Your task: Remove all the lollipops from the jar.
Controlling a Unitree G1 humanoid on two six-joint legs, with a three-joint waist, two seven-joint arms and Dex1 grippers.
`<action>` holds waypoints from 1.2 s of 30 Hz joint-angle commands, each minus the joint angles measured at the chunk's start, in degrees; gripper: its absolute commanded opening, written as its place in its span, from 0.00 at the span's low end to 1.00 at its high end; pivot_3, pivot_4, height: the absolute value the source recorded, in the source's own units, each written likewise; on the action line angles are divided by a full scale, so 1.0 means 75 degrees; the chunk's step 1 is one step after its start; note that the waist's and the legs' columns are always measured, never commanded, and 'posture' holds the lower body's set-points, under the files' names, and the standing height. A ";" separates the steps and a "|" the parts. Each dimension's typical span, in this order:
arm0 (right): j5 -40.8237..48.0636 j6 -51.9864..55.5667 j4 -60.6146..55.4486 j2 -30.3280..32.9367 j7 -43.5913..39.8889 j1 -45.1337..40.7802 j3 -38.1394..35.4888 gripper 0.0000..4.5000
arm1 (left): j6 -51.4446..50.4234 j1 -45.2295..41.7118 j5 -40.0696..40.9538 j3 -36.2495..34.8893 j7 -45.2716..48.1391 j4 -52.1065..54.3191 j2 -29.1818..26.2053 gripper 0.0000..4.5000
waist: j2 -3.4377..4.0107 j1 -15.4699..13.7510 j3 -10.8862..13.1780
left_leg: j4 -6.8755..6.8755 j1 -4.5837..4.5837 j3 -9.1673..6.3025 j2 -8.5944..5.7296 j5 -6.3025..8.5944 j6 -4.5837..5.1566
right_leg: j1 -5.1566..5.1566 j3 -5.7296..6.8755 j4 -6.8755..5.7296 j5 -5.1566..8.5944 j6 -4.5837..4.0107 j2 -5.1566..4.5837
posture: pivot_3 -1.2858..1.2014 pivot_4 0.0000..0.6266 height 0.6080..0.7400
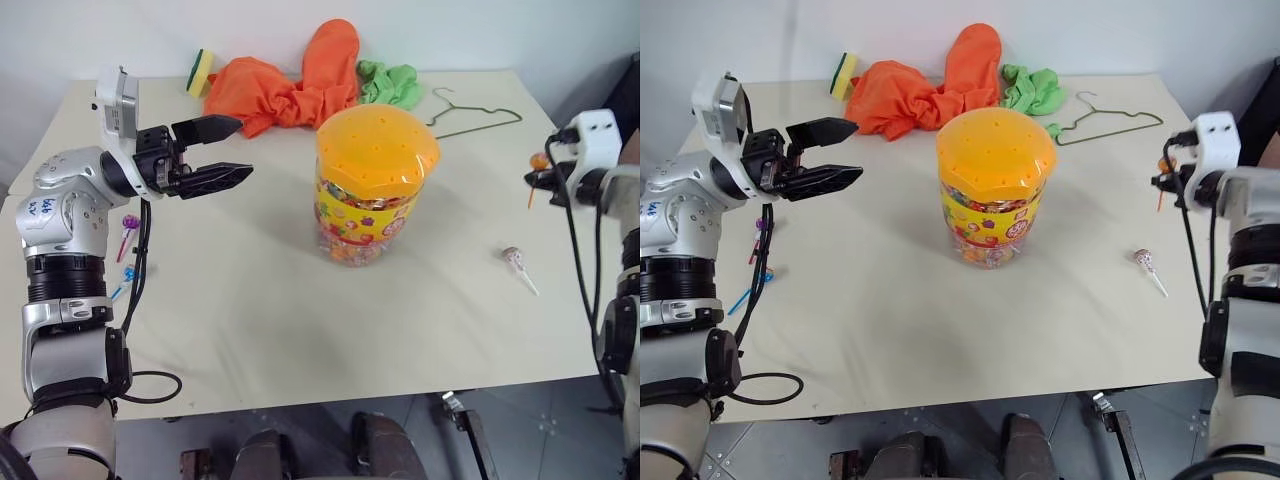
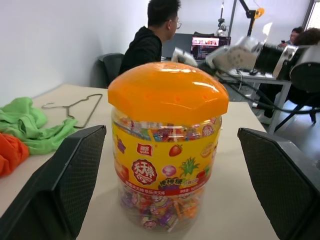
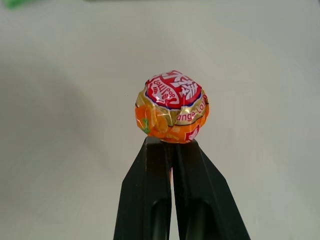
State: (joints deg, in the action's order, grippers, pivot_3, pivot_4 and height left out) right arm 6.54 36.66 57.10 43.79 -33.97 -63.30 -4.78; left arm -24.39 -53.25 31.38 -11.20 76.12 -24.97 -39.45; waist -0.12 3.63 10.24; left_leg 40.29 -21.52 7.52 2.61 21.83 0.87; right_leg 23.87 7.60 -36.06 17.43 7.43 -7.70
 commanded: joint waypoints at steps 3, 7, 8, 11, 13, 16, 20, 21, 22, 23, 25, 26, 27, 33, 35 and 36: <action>-0.0051 -0.0138 0.0500 -0.0249 0.0443 0.0107 -0.0231 0.00 | -0.0346 0.0213 0.0196 -0.0297 -0.0271 0.0413 -0.0236 1.00 | 0.0020 0.0034 0.0012 | -0.0003 -0.0002 0.0007 -0.0001 0.0000 0.0000 | 0.0005 -0.0005 0.0000 0.0000 0.0000 -0.0003 | 0.52 0.24 1.00; -0.0048 -0.0134 0.0533 -0.0312 0.0477 0.0295 -0.0246 0.00 | -0.0354 0.0443 0.0148 -0.0485 -0.0750 0.0625 -0.0255 1.00 | 0.0019 0.0031 0.0012 | 0.0002 -0.0002 -0.0009 -0.0002 0.0000 0.0000 | -0.0001 -0.0004 -0.0002 0.0000 0.0000 -0.0004 | 0.52 0.24 1.00; -0.0042 -0.0124 0.0491 -0.0302 0.0467 0.0346 -0.0249 0.06 | -0.0485 0.0522 0.0169 -0.0482 -0.0779 0.0701 -0.0290 1.00 | 0.0020 0.0032 0.0012 | 0.0002 -0.0002 -0.0014 -0.0002 0.0000 0.0000 | -0.0004 -0.0002 -0.0002 0.0000 0.0000 -0.0004 | 0.52 0.24 1.00; 0.0003 -0.0014 0.0271 -0.0219 0.0394 0.0464 -0.0296 0.24 | -0.0697 0.0719 0.0212 -0.0521 -0.0993 0.0925 -0.0327 1.00 | 0.0020 0.0032 0.0012 | 0.0002 0.0001 -0.0015 -0.0001 0.0000 0.0000 | -0.0008 -0.0002 -0.0002 0.0000 0.0000 -0.0003 | 0.52 0.24 1.00; 0.0063 0.0107 -0.0096 -0.0121 0.0260 0.0570 -0.0365 0.38 | -0.0704 0.0868 0.0214 -0.0550 -0.1089 0.1073 -0.0336 1.00 | 0.0019 0.0026 0.0012 | 0.0003 0.0001 -0.0018 -0.0001 0.0000 0.0000 | -0.0011 -0.0002 -0.0002 0.0000 0.0000 -0.0003 | 0.52 0.24 1.00; 0.0297 0.0544 -0.1143 0.0106 -0.0052 0.0873 -0.0539 0.62 | -0.0830 0.1128 0.0202 -0.0532 -0.1175 0.1204 -0.0398 1.00 | 0.0020 0.0007 0.0012 | 0.0004 0.0000 -0.0017 -0.0001 0.0000 0.0000 | -0.0010 -0.0003 0.0000 0.0000 0.0000 -0.0003 | 0.52 0.24 1.00; 0.1052 0.1358 -0.3619 0.0455 -0.0545 0.1792 -0.1137 0.92 | -0.0902 0.1508 0.0136 -0.0539 -0.1235 0.1259 -0.0514 1.00 | 0.0020 -0.0054 0.0012 | 0.0004 0.0000 -0.0015 -0.0001 0.0000 0.0000 | -0.0009 -0.0004 0.0001 0.0000 0.0000 -0.0002 | 0.52 0.24 1.00; 0.1418 0.1608 -0.4549 0.0549 -0.0789 0.2175 -0.1393 1.00 | -0.0941 0.1632 0.0158 -0.0568 -0.1249 0.1298 -0.0538 1.00 | 0.0021 -0.0067 0.0012 | 0.0004 0.0000 -0.0016 -0.0001 0.0000 0.0000 | -0.0009 -0.0004 0.0002 0.0000 0.0000 -0.0002 | 0.52 0.24 1.00; 0.1671 0.1788 -0.5179 0.0598 -0.0925 0.2448 -0.1573 1.00 | -0.0965 0.1712 0.0189 -0.0590 -0.1264 0.1335 -0.0551 1.00 | 0.0022 -0.0080 0.0012 | 0.0007 0.0000 -0.0018 0.0000 0.0000 0.0000 | -0.0008 -0.0003 0.0000 0.0000 0.0000 -0.0002 | 0.52 0.24 1.00; 0.1987 0.1955 -0.5938 0.0639 -0.1100 0.2827 -0.1798 1.00 | -0.1015 0.1791 0.0225 -0.0619 -0.1317 0.1376 -0.0556 1.00 | 0.0021 -0.0102 0.0012 | 0.0004 -0.0001 -0.0020 0.0000 0.0000 0.0000 | -0.0008 -0.0003 0.0001 0.0000 0.0000 -0.0001 | 0.52 0.24 1.00; 0.2670 0.1862 -0.7768 0.0622 -0.1657 0.4056 -0.2322 1.00 | -0.1065 0.2005 0.0237 -0.0663 -0.1405 0.1425 -0.0553 1.00 | 0.0019 -0.0174 0.0010 | 0.0012 -0.0001 -0.0020 0.0000 0.0000 0.0000 | -0.0010 -0.0003 0.0000 0.0000 0.0000 0.0000 | 0.52 0.24 1.00; 0.2917 0.1787 -0.8406 0.0601 -0.1856 0.4525 -0.2499 1.00 | -0.1076 0.2070 0.0214 -0.0664 -0.1447 0.1430 -0.0556 1.00 | 0.0015 -0.0242 0.0008 | 0.0014 -0.0002 -0.0022 0.0000 0.0000 -0.0001 | -0.0012 -0.0002 0.0002 0.0000 0.0000 0.0002 | 0.52 0.24 1.00; 0.3078 0.1573 -0.8984 0.0527 -0.2085 0.5133 -0.2556 1.00 | -0.1023 0.2206 0.0202 -0.0655 -0.1411 0.1472 -0.0546 1.00 | 0.0013 -0.0275 0.0007 | 0.0018 0.0001 -0.0026 0.0002 0.0000 -0.0001 | -0.0018 -0.0002 0.0003 0.0000 0.0000 0.0006 | 0.52 0.24 1.00; 0.3476 0.0131 -1.1039 0.0401 -0.3551 0.7684 -0.1685 1.00 | -0.0724 0.3030 0.0119 -0.0587 -0.1171 0.1716 -0.0622 1.00 | 0.0006 -0.0460 0.0005 | 0.0042 0.0012 -0.0008 -0.0003 0.0002 -0.0003 | -0.0039 -0.0016 0.0017 0.0000 0.0001 0.0005 | 0.52 0.24 1.00; 0.3200 -0.0426 -1.1103 0.0382 -0.3793 0.8137 -0.1233 1.00 | -0.0734 0.3261 0.0164 -0.0590 -0.1066 0.1799 -0.0657 1.00 | 0.0004 -0.0483 0.0003 | 0.0047 0.0012 -0.0008 -0.0001 0.0002 -0.0003 | -0.0040 -0.0015 0.0015 0.0000 0.0001 0.0006 | 0.52 0.24 1.00; 0.2894 -0.0898 -1.0945 0.0276 -0.3785 0.8307 -0.0962 1.00 | -0.0734 0.3391 0.0189 -0.0590 -0.1022 0.1877 -0.0658 1.00 | 0.0001 -0.0486 0.0001 | 0.0052 0.0015 -0.0009 0.0000 0.0002 -0.0004 | -0.0045 -0.0015 0.0015 -0.0001 0.0001 0.0007 | 0.52 0.24 1.00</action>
State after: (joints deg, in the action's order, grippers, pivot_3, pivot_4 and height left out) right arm 30.26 34.88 -24.70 46.53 -61.43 -1.97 -13.31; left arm -30.89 -28.34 31.85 -14.68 67.46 -13.63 -43.26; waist -0.11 -0.01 10.25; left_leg 40.71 -21.40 7.46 2.61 21.84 0.84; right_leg 23.50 7.49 -35.95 17.43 7.44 -7.65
